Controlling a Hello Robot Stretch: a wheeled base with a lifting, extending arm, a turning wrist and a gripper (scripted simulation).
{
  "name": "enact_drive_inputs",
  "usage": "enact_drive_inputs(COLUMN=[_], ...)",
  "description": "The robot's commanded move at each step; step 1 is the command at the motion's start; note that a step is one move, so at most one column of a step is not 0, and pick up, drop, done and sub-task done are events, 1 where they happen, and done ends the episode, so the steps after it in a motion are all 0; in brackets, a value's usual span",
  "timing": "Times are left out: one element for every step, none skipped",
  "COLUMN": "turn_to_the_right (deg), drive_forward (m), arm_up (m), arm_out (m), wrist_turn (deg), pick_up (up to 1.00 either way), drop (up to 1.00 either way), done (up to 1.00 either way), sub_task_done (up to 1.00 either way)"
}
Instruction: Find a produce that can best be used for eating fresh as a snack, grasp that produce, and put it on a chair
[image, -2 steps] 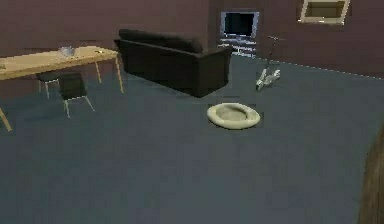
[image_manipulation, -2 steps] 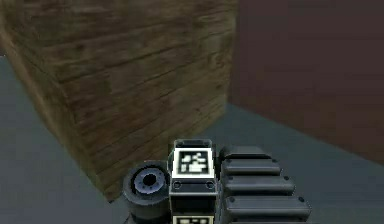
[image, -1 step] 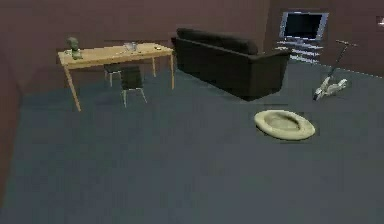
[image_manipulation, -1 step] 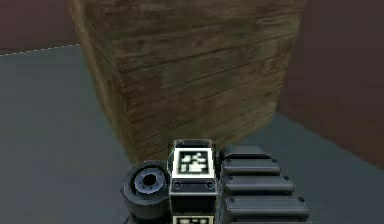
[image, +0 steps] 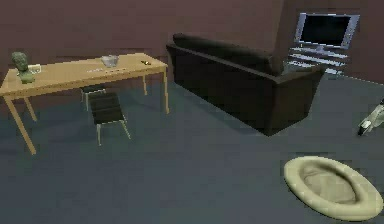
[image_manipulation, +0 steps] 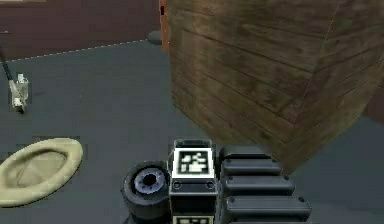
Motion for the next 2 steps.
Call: enact_drive_inputs(turn_to_the_right=[-3.0,0.0], drive_forward=[0.0,1.0], arm_up=[0.0,0.0], arm_out=[0.0,0.0], wrist_turn=[0.0,0.0], pick_up=[0.0,0.0], drop=[0.0,0.0], done=[0.0,0.0], sub_task_done=[0.0,0.0])
